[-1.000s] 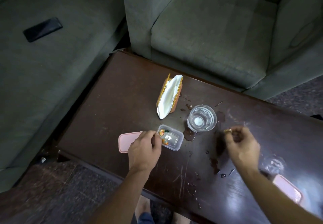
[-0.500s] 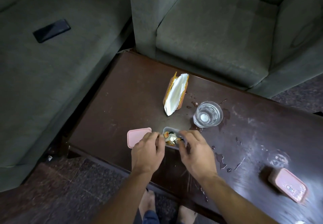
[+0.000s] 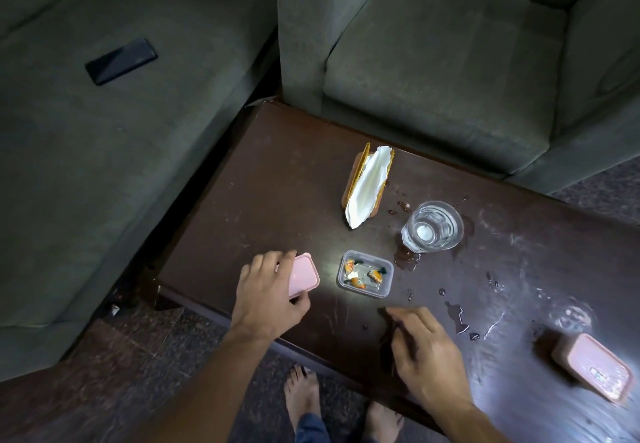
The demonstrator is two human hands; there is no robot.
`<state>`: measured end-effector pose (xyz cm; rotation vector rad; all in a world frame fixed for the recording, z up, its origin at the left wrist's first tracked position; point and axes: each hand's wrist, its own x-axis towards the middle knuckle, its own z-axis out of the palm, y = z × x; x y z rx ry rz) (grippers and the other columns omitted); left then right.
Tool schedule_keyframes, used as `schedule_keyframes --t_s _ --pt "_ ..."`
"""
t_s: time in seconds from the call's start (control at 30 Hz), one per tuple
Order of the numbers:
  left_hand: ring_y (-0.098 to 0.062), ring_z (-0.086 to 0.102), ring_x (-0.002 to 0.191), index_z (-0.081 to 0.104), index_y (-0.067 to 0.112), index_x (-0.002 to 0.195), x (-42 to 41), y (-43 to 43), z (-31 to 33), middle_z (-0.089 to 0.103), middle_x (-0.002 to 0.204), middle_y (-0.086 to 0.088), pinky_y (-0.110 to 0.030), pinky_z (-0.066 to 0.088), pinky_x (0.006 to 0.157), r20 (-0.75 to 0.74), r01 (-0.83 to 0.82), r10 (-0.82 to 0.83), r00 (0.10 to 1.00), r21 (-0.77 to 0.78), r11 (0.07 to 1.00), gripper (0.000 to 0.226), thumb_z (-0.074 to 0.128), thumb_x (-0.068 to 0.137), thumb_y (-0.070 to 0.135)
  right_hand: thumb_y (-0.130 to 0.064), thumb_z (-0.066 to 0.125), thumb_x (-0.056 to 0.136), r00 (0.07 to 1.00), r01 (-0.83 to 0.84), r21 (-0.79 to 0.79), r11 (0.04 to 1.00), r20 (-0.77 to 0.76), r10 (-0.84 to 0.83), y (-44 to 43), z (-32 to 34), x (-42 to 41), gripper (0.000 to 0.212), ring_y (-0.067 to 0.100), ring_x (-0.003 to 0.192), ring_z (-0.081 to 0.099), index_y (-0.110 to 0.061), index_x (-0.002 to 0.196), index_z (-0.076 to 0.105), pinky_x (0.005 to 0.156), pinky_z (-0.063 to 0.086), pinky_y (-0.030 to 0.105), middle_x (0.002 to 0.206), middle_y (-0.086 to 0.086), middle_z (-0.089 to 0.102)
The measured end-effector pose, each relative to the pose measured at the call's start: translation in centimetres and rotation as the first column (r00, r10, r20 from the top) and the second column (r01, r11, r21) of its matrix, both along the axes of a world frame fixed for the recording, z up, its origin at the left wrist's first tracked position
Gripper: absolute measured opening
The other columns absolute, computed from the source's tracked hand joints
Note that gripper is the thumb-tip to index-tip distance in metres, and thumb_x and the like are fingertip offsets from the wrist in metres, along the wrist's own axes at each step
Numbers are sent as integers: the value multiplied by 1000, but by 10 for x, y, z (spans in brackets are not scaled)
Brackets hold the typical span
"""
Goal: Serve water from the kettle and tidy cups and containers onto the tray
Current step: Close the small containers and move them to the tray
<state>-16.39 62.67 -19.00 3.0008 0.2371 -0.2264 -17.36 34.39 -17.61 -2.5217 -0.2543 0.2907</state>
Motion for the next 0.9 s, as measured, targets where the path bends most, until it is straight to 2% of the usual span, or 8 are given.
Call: schedule_keyframes --t_s 0.13,0.23,0.33,0.43,0.57,0.7,0.8,0.9 --pt "-25 61 96 66 14 127 -8 12 0 62 110 -1 -40 55 80 122 15 -10 993 -38 999 76 60 64 55 -14 73 82 1000 -19 24 1000 10 19 12 9 -5 44 1 80 61 -39 117 64 59 56 25 107 -22 60" --pt "-22 59 102 64 14 131 -7 10 10 57 115 0 -37 57 83 275 60 -14 961 -161 985 76 68 66 53 -20 73 85 996 84 170 982 -41 -78 26 15 1 39 6 75 62 -42 116 65 67 55 24 101 -18 63" --pt "-22 59 104 63 15 134 1 -11 22 57 119 -4 -36 56 83 406 250 -137 904 -239 938 72 71 69 45 -37 78 83 918 349 498 794 -351 -183 49 36 16 38 9 78 68 -48 118 64 71 52 15 101 -11 73" --pt "-22 58 106 64 15 134 12 -36 34 57 121 -6 -30 56 83 482 389 -205 852 -320 864 67 75 70 34 -63 69 82 848 432 593 680 -523 -82 61 50 34 43 4 74 68 -46 121 64 57 50 16 103 -10 76" --pt "-22 59 105 60 13 131 27 -57 45 56 122 -5 -31 58 81 513 497 -290 808 -328 803 60 72 73 13 -57 59 95 799 513 645 566 -600 -41 60 57 54 35 7 66 63 -28 103 77 50 51 24 81 -3 75" --pt "-21 57 104 63 12 130 34 -65 43 56 119 -5 -31 56 82 501 515 -312 807 -339 787 52 71 79 2 -49 62 87 758 561 629 539 -652 -28 49 55 66 33 12 81 71 -23 93 82 58 54 23 93 2 79" --pt "-21 58 113 62 12 132 38 -65 42 57 124 -5 -30 54 91 488 508 -292 823 -402 761 50 74 84 12 -33 72 83 776 557 678 480 -631 -8 35 51 68 25 14 90 73 -11 94 81 75 59 23 99 7 79" --pt "-14 49 134 49 15 146 39 -54 43 50 146 1 -30 47 108 400 485 -307 864 -497 720 69 73 83 33 -19 79 76 809 528 714 461 -587 -17 24 46 66 22 14 101 73 -3 92 78 85 56 20 113 6 77"
